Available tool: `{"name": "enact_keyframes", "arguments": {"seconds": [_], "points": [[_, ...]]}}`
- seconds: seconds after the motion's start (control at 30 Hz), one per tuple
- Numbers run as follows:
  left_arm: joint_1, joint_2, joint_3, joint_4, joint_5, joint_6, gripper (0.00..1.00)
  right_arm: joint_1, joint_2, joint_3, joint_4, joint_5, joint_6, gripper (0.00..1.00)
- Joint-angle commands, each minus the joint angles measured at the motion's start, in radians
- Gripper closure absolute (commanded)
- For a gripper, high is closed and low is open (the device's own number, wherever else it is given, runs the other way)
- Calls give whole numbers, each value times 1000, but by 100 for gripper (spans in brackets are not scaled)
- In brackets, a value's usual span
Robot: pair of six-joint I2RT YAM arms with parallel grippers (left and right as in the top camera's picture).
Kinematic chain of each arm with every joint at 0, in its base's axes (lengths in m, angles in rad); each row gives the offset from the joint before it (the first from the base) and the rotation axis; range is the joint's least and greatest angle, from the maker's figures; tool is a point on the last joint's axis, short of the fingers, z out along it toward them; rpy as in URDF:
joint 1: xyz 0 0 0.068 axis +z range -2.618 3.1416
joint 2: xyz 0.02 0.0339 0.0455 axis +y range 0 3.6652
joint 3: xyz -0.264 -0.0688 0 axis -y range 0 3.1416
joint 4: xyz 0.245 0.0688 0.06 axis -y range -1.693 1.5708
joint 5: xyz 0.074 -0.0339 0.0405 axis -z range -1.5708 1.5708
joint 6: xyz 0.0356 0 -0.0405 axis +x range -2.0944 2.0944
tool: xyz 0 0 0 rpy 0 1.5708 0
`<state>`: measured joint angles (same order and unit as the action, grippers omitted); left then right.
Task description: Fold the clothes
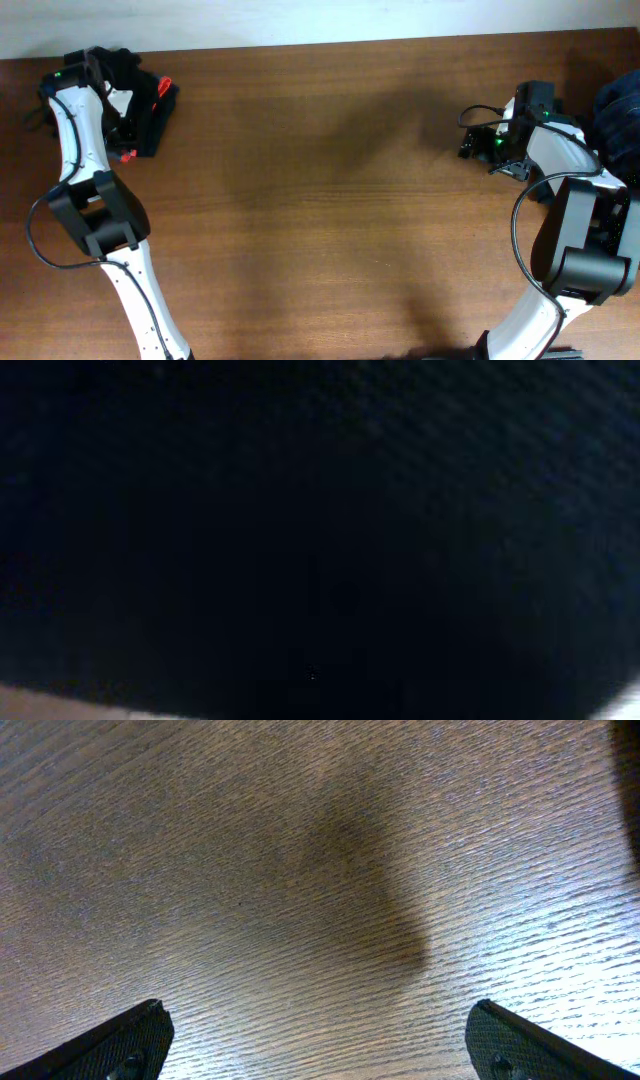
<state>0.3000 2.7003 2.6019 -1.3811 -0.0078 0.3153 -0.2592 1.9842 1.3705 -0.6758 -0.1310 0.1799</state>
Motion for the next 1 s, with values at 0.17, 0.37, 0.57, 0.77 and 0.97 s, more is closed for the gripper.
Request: {"name": "enact_keyframes", "arguments": {"seconds": [0.17,0.37,0.57,0.77,0.97], "points": [[-20,3,-23,95,245,-54,100,3,8,-6,3,9,-3,1],[-19,1,-13,93,236,-57,100,3,8,-6,3,9,-3,1],[-16,-64,22,79,175,-58,100,3,8,-6,3,9,-3,1],[-14,-225,51,56,168,-116,80,3,8,-6,3,9,-3,1],[1,-426,51,8,169,-211,35,3,8,-6,3,9,-3,2]]}}
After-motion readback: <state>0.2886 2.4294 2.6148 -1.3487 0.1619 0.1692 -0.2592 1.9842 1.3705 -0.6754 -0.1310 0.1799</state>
